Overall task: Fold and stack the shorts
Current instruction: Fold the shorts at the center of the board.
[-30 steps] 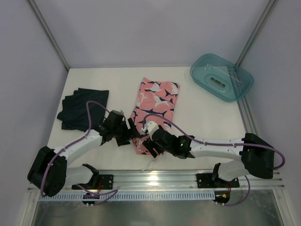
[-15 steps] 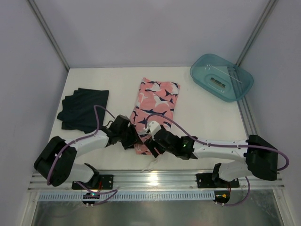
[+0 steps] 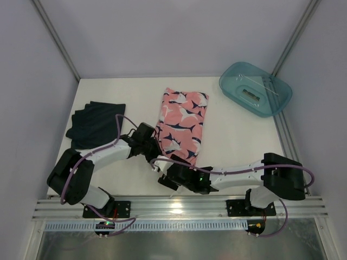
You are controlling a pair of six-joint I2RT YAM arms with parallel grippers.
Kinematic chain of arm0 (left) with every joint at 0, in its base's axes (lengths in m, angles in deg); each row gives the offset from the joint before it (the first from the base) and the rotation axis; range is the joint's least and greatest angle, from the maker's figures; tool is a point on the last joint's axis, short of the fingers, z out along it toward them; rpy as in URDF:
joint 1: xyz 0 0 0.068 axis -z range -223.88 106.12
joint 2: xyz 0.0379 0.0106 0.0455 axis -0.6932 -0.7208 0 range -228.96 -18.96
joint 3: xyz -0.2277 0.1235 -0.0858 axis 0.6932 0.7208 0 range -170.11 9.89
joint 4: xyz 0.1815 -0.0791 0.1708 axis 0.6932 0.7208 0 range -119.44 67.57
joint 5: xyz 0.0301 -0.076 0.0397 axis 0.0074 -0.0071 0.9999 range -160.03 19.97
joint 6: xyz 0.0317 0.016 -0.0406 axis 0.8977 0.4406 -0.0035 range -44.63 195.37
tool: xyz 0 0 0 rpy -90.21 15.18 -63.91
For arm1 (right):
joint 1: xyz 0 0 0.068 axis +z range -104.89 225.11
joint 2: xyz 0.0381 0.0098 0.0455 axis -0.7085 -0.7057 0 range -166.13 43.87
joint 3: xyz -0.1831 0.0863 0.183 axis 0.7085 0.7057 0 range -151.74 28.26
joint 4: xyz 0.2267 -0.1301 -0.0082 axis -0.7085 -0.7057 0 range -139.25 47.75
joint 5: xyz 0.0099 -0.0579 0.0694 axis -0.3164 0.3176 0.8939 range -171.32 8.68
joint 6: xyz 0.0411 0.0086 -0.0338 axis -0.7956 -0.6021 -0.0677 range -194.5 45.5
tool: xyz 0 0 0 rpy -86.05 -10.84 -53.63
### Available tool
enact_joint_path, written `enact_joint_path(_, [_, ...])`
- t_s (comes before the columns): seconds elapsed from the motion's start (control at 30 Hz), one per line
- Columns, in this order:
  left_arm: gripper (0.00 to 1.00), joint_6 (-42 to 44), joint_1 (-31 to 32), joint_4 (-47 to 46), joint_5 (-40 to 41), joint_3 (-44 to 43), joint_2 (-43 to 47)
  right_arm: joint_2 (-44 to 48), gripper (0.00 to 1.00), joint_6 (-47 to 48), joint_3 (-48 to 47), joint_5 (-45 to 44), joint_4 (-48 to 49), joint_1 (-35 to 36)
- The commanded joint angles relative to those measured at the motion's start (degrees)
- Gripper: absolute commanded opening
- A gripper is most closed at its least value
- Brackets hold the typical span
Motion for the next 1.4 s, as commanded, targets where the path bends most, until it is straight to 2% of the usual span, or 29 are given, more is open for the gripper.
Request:
enact_joint_path(0.0, [0.0, 0.86, -1.29, 3.97, -4.6, -3.0, 0.01, -3.46, 0.84, 5.2, -2.88, -8.53, 6.29, 2.69])
enact_joint_path(0.2, [0.0, 2.7, -2.35, 7.93, -6.63, -4.41, -1.58, -12.95, 0.83, 5.03, -6.22, -22.84, 4.81, 6.56])
enact_joint_path(0.4, [0.0, 2.79, -2.7, 9.51, -6.37, -2.92, -0.35, -19.01, 0.82, 6.08, -8.59, -27.7, 4.46, 6.92])
enact_joint_path(0.43, [0.0, 2.79, -2.79, 9.51, -6.28, -2.66, -0.08, -19.46, 0.8, 5.82, -9.56, -28.67, 3.93, 6.92])
enact_joint_path(0.57, [0.0, 4.1, -3.23, 11.35, -6.28, -2.74, 0.27, -20.69, 0.58, 6.16, -9.92, -31.48, 2.96, 7.62])
enact_joint_path(0.63, [0.0, 5.33, -3.67, 13.2, -6.37, -3.53, 0.01, -20.87, 0.55, 7.92, -9.31, -32.36, 3.57, 8.58])
enact_joint_path(0.77, [0.0, 6.21, -4.98, 14.96, -6.46, -4.76, -0.34, -20.78, 0.55, 9.16, -9.3, -33.51, 2.62, 11.13])
enact_joint_path(1.0, [0.0, 8.5, -5.6, 17.33, -6.37, -6.34, -1.84, -22.89, 0.56, 8.45, -10.09, -34.39, 0.76, 11.49])
enact_joint_path(1.1, [0.0, 8.94, -5.69, 16.98, -6.46, -5.99, -2.1, -23.15, 0.42, 8.63, -10.44, -34.3, 0.93, 11.66])
enact_joint_path(1.13, [0.0, 8.94, -5.69, 16.81, -6.8, -5.99, -2.1, -23.24, 0.28, 8.72, -10.62, -34.3, 0.93, 11.84])
enact_joint_path(1.17, [0.0, 9.03, -5.69, 16.37, -7.16, -5.99, -1.67, -23.16, 0.22, 9.24, -10.79, -34.04, 0.59, 12.01])
enact_joint_path(1.23, [0.08, 9.03, -5.78, 16.11, -7.68, -6.17, -1.05, -22.72, 0.14, 9.42, -11.93, -32.99, -0.64, 12.89])
enact_joint_path(1.27, [0.14, 9.12, -5.95, 16.45, -8.03, -6.95, -0.44, -22.28, 0.07, 9.16, -12.46, -32.11, -3.61, 13.24])
enact_joint_path(1.3, [0.24, 9.81, -6.3, 16.8, -7.86, -7.48, 0.18, -21.06, 0.04, 7.94, -13.16, -30.8, -4.77, 13.77])
enact_joint_path(1.37, [0.32, 10.87, -8.84, 17.59, -7.16, -8.62, 1.58, -19.47, 0.04, 6.09, -13.43, -26.31, -7.92, 14.47])
